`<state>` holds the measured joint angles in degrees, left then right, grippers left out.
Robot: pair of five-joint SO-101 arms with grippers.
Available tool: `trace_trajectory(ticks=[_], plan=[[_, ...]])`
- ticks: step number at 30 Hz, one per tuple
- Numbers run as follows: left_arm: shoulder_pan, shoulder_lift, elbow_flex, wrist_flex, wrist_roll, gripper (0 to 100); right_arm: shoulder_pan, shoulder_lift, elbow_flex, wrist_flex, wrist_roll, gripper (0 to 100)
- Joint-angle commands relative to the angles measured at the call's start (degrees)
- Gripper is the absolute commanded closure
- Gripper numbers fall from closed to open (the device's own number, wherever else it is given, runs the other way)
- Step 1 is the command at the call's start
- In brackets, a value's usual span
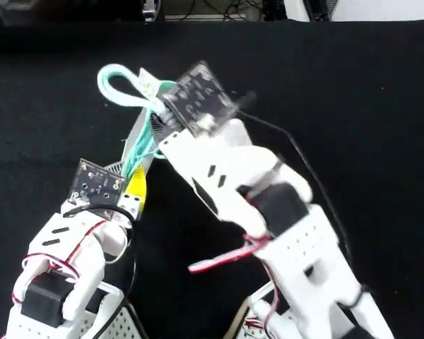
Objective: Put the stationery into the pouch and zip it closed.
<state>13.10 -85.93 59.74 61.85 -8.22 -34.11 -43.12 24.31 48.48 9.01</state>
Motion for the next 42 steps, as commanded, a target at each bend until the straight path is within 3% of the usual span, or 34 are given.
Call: trace_trajectory(ticks=[1,8,13,15,24,31,42], plan=[[-2.77,0.97,1.27,-0.62,0.09,97,2.37,-4.53,2.24,0.18,0.44,98.6],[-2.59,0.97,1.27,-0.62,0.09,97,2.37,-9.89,12.18,0.53,0.44,96.3],[-2.68,0.97,1.27,-0.62,0.09,97,2.55,-17.98,13.05,7.03,0.35,77.2],[-2.59,0.97,1.27,-0.62,0.09,97,2.46,-21.58,13.23,8.70,0.44,74.0],[-2.59,0.97,1.27,-0.62,0.09,97,-3.69,-26.59,16.57,13.98,4.57,77.2],[-2.59,0.97,1.27,-0.62,0.09,97,-4.22,-26.59,22.11,5.27,5.01,76.9],[-2.59,0.97,1.27,-0.62,0.09,97,-12.48,-23.34,23.43,-3.08,5.01,77.2]])
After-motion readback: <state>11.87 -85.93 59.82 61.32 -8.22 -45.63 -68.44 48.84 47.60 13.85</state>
